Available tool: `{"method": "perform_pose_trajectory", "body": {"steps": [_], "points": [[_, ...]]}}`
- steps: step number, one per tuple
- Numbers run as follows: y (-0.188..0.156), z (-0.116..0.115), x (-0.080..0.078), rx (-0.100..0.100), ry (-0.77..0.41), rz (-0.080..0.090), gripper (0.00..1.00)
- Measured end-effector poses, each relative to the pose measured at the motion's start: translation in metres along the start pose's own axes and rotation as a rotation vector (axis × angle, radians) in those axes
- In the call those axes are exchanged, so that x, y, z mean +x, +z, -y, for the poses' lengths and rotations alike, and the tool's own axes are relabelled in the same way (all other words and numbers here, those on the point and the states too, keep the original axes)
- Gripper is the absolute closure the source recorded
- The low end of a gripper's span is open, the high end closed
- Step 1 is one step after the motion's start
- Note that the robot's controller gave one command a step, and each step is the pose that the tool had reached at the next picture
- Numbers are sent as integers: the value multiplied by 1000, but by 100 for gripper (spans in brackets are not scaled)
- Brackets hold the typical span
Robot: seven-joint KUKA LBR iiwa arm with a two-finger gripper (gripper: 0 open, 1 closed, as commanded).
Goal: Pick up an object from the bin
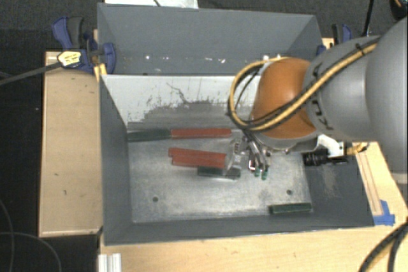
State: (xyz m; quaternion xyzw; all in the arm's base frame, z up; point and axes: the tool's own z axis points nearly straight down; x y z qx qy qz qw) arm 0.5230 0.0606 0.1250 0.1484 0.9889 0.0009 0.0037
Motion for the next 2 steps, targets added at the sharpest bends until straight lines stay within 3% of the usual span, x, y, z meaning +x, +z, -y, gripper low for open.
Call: {"method": "perform_pose_trajectory", "body": {"steps": [1, 2], "points": [[30, -27, -56, 0, -26, -2, 100], [29, -26, -54, 2, -28, -4, 0]]}}
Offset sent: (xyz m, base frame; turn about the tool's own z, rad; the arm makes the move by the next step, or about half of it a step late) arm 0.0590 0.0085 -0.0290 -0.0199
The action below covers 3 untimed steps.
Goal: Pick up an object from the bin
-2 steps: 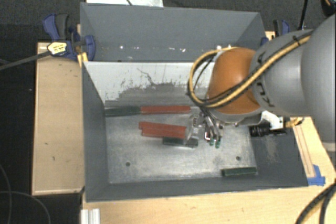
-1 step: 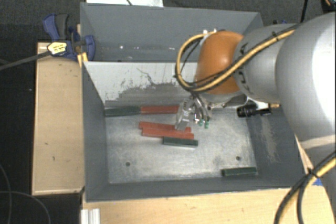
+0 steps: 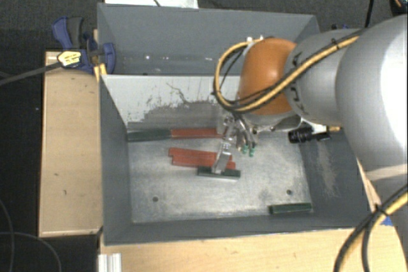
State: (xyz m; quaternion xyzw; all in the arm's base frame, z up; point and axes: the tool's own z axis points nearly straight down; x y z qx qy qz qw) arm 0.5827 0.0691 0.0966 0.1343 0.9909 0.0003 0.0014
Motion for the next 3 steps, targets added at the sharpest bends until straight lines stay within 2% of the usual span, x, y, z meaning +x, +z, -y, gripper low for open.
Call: {"method": "perform_pose_trajectory", "body": {"steps": [1, 2, 3], "points": [[26, 13, 23, -1, 187, -1, 0], [22, 12, 21, -3, 183, 4, 100], [-67, -27, 30, -5, 127, 5, 100]]}}
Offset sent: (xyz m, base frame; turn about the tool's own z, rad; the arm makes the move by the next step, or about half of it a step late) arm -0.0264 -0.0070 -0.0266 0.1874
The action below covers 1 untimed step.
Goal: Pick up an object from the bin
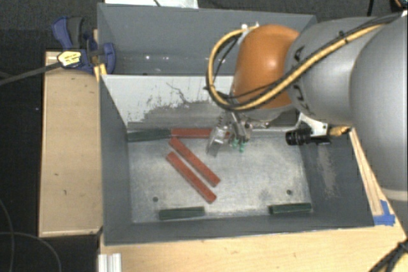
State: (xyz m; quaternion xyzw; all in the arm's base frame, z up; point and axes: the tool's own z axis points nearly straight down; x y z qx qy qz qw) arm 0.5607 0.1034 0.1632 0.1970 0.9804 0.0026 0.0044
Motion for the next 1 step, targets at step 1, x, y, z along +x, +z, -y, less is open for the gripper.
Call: {"method": "perform_pose_trajectory", "body": {"steps": [1], "points": [[5, 3, 0, 6, 0, -6, 0]]}}
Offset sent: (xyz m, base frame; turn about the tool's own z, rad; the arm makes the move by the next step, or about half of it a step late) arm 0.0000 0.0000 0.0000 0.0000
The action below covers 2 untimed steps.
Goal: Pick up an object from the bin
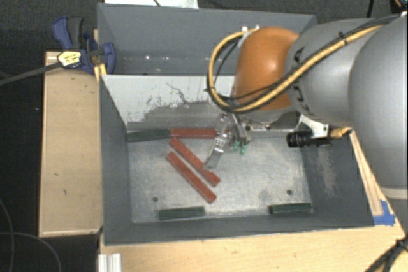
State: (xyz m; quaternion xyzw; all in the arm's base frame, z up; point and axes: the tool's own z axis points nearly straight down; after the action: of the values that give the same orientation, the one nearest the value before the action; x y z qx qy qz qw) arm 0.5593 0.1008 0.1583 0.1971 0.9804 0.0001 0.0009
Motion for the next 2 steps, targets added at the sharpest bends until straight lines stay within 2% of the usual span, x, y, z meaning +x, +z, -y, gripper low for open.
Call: {"method": "perform_pose_trajectory", "body": {"steps": [1, 2], "points": [[42, -14, 91, 3, 12, -10, 0], [89, 3, 31, 1, 145, 1, 0]]}}
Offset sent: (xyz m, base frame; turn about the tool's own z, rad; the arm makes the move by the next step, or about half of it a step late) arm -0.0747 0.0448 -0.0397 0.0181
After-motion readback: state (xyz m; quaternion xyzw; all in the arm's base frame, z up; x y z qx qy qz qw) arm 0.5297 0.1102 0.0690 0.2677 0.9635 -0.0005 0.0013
